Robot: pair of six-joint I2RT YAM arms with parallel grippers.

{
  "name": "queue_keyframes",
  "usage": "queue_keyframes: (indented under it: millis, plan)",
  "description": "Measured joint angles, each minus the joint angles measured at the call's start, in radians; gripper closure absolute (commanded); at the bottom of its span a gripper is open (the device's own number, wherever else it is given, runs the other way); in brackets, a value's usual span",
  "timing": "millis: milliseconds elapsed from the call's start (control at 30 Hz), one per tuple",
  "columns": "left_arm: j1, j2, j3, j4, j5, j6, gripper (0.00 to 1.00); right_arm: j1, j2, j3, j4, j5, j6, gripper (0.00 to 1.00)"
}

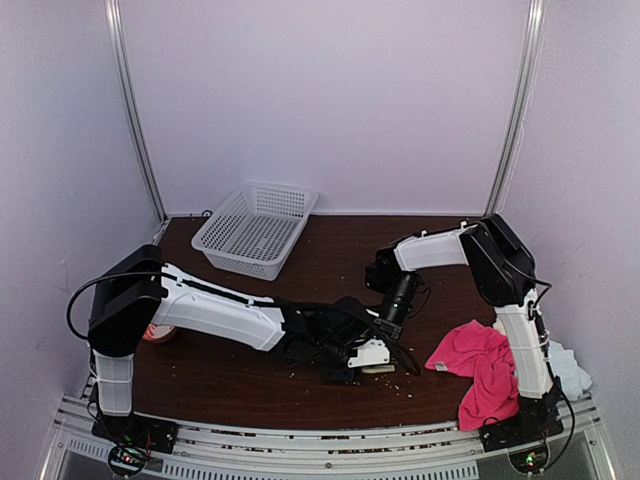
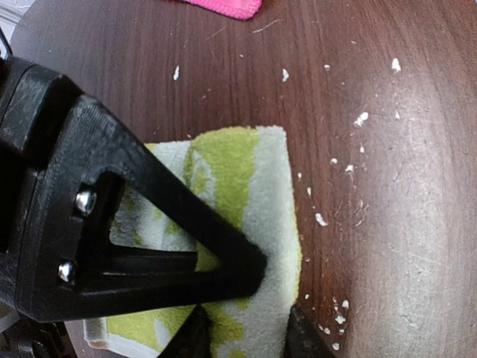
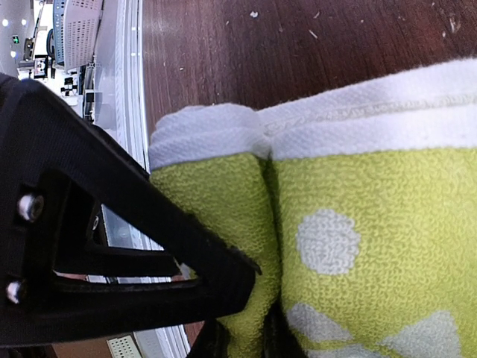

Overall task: Roll the towels
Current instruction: Roll the towel at the center of the board.

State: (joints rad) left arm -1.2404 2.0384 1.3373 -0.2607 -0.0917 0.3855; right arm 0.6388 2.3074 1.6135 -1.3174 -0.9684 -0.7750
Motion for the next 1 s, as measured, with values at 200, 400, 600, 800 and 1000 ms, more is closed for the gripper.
queue_keyframes:
  millis: [200, 400, 600, 800, 1000]
  plan:
    - [0.0, 0.0, 0.003, -0.002, -0.004, -0.006, 0.93, 0.0, 0.0, 0.002, -0.006, -0.001, -0.003, 0.8]
    - [0.0, 0.0, 0.01, -0.014, 0.012, -0.029, 0.96, -0.008, -0.047, 0.002, -0.021, -0.004, -0.064, 0.66]
    - [0.0, 0.0, 0.009, -0.021, 0.028, -0.061, 0.97, -0.059, -0.188, 0.032, -0.02, 0.0, -0.034, 0.79]
    - [0.0, -0.005, 0.009, -0.033, 0.047, -0.1, 0.97, -0.096, -0.201, -0.027, 0.109, 0.126, 0.102, 0.87]
    - [0.0, -0.027, -0.009, -0.056, 0.074, -0.138, 0.99, -0.027, -0.139, -0.031, 0.202, 0.253, 0.198, 0.9]
